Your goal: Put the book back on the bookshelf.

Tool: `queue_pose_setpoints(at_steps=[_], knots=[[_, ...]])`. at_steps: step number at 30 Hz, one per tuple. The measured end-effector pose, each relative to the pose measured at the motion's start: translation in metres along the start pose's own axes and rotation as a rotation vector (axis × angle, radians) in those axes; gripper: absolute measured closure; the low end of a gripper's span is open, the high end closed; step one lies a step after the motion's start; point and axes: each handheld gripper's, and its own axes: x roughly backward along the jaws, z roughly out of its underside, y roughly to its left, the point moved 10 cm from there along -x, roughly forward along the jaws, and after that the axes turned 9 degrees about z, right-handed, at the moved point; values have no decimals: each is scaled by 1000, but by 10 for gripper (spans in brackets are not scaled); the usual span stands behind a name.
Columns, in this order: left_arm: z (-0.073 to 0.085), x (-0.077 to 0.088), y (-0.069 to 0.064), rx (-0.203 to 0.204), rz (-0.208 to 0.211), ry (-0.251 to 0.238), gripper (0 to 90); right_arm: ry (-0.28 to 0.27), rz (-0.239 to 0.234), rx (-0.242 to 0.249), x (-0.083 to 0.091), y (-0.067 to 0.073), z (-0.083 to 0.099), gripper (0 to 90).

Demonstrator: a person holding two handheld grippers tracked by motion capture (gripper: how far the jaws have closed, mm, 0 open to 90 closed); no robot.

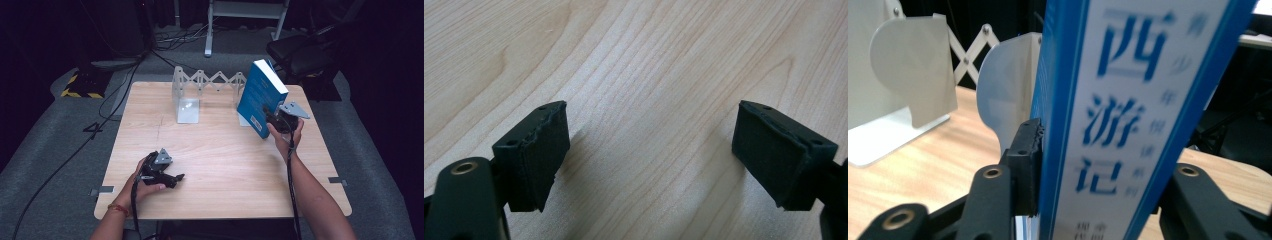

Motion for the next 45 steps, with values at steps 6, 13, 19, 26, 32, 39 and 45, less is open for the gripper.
queue_pose_setpoints(at_steps=[6,13,19,26,32,39,45], knots=[[0,0,0,-2,0,0,159,42,-38,-11,10,-6,10,476],[0,0,0,-3,-4,0,159,93,-98,38,28,-8,31,526],[0,0,0,-3,-3,0,158,116,-141,72,24,-4,44,589],[0,0,0,-2,-2,0,158,118,-138,40,13,0,41,612],[0,0,0,-1,-1,-1,158,129,-118,8,0,6,37,617],[0,0,0,-3,-2,0,158,140,-100,-6,-8,8,35,613],[0,0,0,-3,-3,0,158,156,-100,4,-6,8,35,604]])
